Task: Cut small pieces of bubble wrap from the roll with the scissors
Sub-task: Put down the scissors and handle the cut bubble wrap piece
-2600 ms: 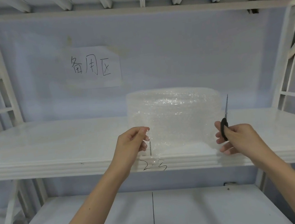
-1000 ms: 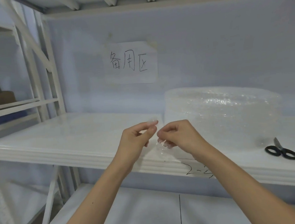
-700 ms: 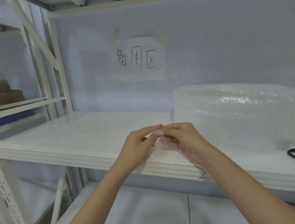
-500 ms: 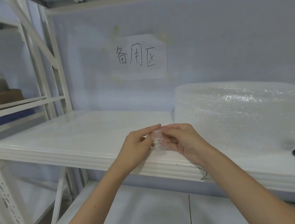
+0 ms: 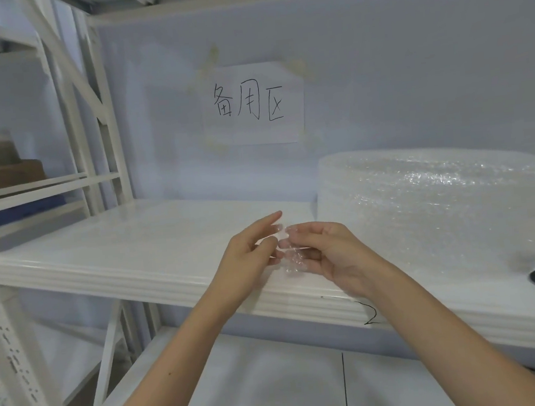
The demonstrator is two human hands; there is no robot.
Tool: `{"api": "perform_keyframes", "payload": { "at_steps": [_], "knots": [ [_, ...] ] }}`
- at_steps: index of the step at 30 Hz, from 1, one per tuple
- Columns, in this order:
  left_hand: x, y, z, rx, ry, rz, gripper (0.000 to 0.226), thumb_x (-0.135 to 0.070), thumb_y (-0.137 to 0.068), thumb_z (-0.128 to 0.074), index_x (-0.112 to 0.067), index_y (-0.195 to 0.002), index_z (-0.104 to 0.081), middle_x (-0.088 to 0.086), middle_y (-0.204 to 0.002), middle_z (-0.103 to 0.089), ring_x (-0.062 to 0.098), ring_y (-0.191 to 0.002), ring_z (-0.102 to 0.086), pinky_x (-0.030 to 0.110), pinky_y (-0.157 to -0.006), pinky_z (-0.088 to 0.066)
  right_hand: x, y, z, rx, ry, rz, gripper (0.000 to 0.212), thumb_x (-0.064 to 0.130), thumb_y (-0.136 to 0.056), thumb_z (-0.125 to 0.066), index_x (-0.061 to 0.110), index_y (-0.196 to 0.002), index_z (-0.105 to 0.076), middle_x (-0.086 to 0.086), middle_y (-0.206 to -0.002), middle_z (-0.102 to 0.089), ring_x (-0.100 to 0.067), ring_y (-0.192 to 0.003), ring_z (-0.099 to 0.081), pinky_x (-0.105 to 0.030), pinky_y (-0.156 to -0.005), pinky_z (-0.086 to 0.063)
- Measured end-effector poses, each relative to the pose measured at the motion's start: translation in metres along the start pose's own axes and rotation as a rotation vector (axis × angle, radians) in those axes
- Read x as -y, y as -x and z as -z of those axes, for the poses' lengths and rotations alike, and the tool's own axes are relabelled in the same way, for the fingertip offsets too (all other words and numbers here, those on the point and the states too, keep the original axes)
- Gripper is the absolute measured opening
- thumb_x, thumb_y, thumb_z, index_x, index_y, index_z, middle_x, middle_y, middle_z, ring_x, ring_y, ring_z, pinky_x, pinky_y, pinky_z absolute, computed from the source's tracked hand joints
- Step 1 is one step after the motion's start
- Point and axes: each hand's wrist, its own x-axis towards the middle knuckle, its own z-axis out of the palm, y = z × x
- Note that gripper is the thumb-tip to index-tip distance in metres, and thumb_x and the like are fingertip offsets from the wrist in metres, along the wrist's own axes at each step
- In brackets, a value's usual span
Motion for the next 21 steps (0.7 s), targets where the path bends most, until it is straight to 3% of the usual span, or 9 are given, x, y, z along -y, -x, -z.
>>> {"api": "perform_keyframes", "payload": {
  "at_steps": [3,5,8,12,15,21],
  "knots": [
    [0.0,0.003,-0.001,-0.069,-0.013,0.014,0.02,-0.019,-0.094,-0.06,-0.022,-0.113,-0.064,-0.002,-0.099,-0.068,0.01,-0.075,-0.071,0.036,-0.087,-0.059,0.0,-0.002,-0.003,-0.033,-0.019,0.026,0.023,0.006,-0.086,-0.068,0.0,-0.109,-0.067,-0.016,-0.096,-0.075,-0.023,-0.079,-0.07,-0.042,-0.089,-0.057],
    [-0.002,0.004,-0.003,-0.068,-0.028,0.053,0.016,-0.026,-0.091,-0.066,-0.013,-0.101,-0.064,0.0,-0.088,-0.068,0.012,-0.071,-0.071,0.038,-0.086,-0.06,0.0,-0.003,-0.006,-0.059,-0.023,0.044,0.025,0.008,-0.086,-0.069,-0.001,-0.109,-0.067,-0.018,-0.096,-0.071,-0.023,-0.08,-0.067,-0.042,-0.093,-0.055],
    [-0.004,0.005,-0.004,-0.055,0.046,0.126,0.025,-0.03,-0.087,-0.072,-0.007,-0.091,-0.063,0.004,-0.076,-0.069,0.015,-0.066,-0.069,0.04,-0.084,-0.061,-0.001,-0.002,-0.01,-0.061,-0.005,0.07,0.015,0.014,-0.087,-0.069,0.006,-0.099,-0.069,-0.013,-0.093,-0.067,-0.021,-0.077,-0.063,-0.038,-0.085,-0.053],
    [-0.006,0.006,-0.002,-0.036,0.151,0.184,0.023,-0.025,-0.086,-0.073,-0.004,-0.093,-0.068,0.005,-0.079,-0.074,0.015,-0.07,-0.068,0.032,-0.079,-0.061,0.0,-0.002,-0.013,-0.084,0.029,0.098,0.013,0.021,-0.086,-0.071,0.012,-0.095,-0.07,-0.004,-0.086,-0.064,-0.02,-0.078,-0.059,-0.028,-0.07,-0.05],
    [-0.006,0.008,-0.001,-0.022,0.146,0.176,0.013,-0.019,-0.087,-0.072,-0.007,-0.091,-0.074,0.0,-0.072,-0.072,0.012,-0.069,-0.068,0.031,-0.079,-0.061,0.002,-0.001,-0.015,-0.085,0.014,0.108,0.008,0.02,-0.087,-0.07,0.013,-0.09,-0.069,-0.001,-0.078,-0.063,-0.018,-0.072,-0.059,-0.026,-0.067,-0.051],
    [-0.005,0.007,0.002,-0.034,0.087,0.158,0.012,-0.013,-0.089,-0.068,-0.003,-0.084,-0.074,0.007,-0.075,-0.071,0.009,-0.061,-0.061,0.026,-0.072,-0.058,0.006,-0.003,-0.015,-0.088,0.047,0.155,0.012,0.02,-0.086,-0.071,0.01,-0.093,-0.073,0.001,-0.076,-0.067,-0.011,-0.065,-0.063,-0.023,-0.062,-0.053]
  ]
}}
